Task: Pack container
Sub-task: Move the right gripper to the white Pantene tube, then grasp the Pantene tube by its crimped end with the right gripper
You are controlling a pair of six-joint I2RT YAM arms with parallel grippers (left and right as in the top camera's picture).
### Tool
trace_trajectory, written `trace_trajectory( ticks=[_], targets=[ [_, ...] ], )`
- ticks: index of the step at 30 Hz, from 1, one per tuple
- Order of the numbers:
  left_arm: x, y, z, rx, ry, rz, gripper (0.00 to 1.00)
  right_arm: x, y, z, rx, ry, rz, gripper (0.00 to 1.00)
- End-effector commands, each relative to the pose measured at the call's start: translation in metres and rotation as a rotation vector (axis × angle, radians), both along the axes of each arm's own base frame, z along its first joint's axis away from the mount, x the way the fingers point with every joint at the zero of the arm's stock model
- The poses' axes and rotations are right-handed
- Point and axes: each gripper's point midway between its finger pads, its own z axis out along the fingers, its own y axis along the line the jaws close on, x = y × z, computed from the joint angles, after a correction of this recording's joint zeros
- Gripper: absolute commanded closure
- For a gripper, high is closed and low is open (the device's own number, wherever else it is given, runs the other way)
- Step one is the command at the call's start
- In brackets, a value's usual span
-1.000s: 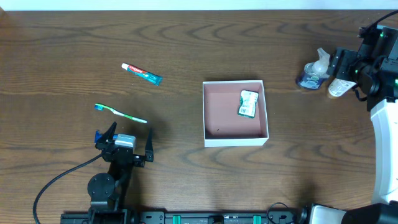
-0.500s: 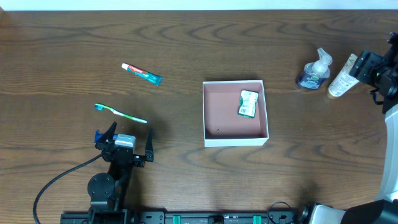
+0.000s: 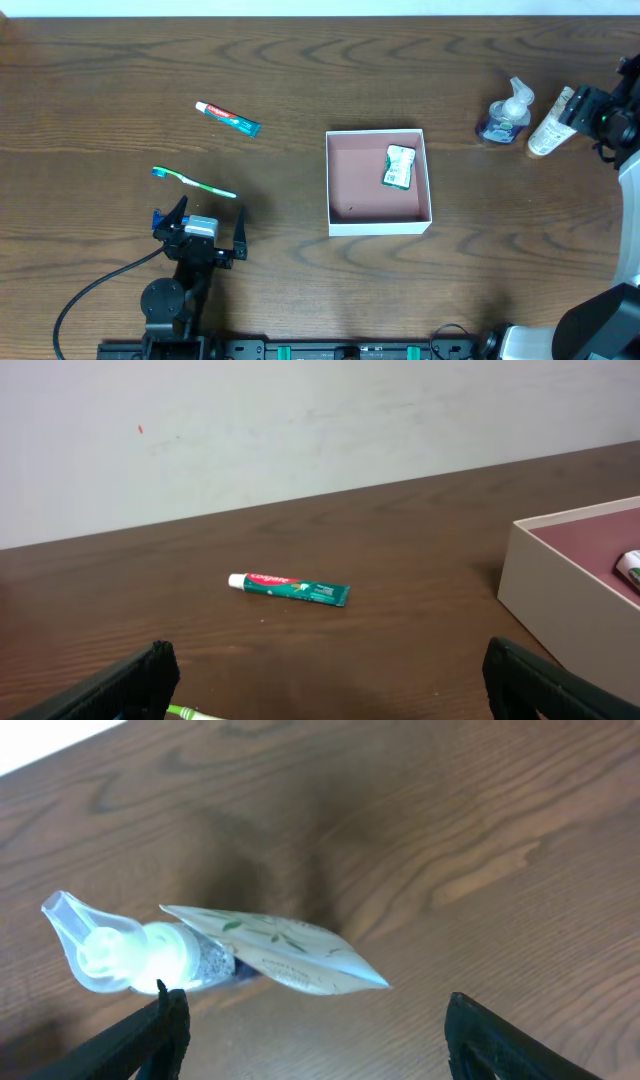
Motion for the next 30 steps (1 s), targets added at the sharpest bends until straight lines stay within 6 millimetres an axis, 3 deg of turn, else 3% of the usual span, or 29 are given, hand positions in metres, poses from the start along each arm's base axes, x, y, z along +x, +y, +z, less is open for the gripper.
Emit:
trace_trajectory(
  ticks=[1, 14, 25, 30],
  targets=[
    [-0.001, -0.001, -0.016, -0.009, 0.047, -0.005, 0.02, 0.003, -0.008, 0.007, -0.006, -0.029, -0.009, 0.25],
    [-0.001, -0.001, -0.016, -0.009, 0.047, -0.005, 0.02, 0.021, -0.007, -0.021, 0.028, -0.004, 0.038, 0.33],
    [-0.001, -0.001, -0.016, -0.009, 0.047, -0.005, 0.02, 0.029, 0.001, -0.021, 0.07, -0.035, 0.077, 0.85],
    [-0.001, -0.001, -0.016, -0.009, 0.047, -0.005, 0.02, 0.026, 0.003, -0.025, 0.079, -0.017, 0.075, 0.99]
  ],
)
